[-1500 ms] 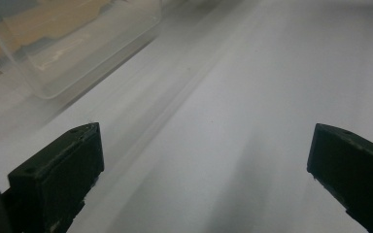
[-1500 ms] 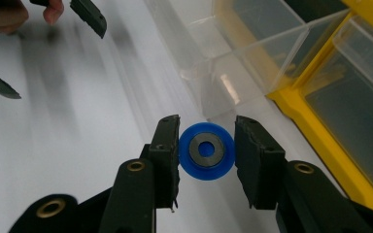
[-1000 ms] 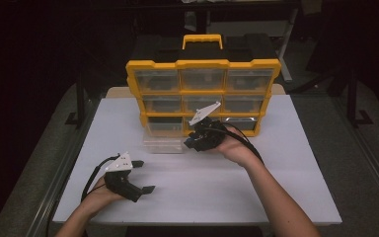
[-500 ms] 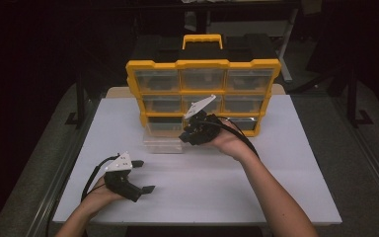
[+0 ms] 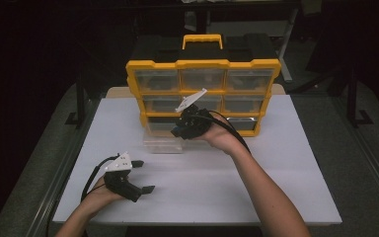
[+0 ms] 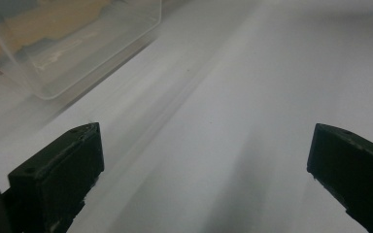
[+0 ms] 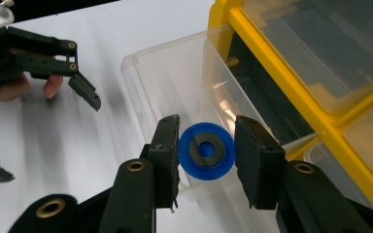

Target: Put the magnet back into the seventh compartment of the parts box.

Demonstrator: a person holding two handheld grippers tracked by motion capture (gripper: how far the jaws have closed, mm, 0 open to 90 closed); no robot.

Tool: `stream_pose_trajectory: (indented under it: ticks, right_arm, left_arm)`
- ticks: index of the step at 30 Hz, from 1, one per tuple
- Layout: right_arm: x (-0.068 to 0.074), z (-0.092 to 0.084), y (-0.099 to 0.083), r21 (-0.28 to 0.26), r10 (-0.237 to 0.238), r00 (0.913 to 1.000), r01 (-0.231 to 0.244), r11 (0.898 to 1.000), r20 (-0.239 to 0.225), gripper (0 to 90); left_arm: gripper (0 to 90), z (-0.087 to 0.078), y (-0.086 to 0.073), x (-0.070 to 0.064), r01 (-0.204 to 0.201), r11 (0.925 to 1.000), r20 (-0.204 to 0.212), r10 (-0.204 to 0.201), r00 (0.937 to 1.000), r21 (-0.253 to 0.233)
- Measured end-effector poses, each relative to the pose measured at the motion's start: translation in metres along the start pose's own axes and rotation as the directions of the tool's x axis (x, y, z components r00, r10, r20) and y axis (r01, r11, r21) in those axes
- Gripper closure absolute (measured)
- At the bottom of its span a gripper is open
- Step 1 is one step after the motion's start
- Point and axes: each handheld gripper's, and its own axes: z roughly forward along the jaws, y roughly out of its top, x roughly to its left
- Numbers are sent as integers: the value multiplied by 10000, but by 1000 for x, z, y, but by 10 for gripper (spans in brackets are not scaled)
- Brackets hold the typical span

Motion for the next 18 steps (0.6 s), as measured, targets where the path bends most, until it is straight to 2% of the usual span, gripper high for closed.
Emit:
stream_pose_trajectory:
  ticks: [5,16,18]
  right_arm:
    - [-1,6,5,-129,81,9999,-82,9999,-72,611]
    - [-3,24,11,-56,237,9997,-238,9997,-116,610]
    - [-4,26,11,-45,144,9998,-144,9999,-104,609]
  left_arm:
    - [0,0,0,0,13,10000,20,-13,10000,-18]
    - [0,-1,0,0,10,10000,10,-10,10000,-3]
    - [0,0,0,0,26,10000,4,-26,10000,-39]
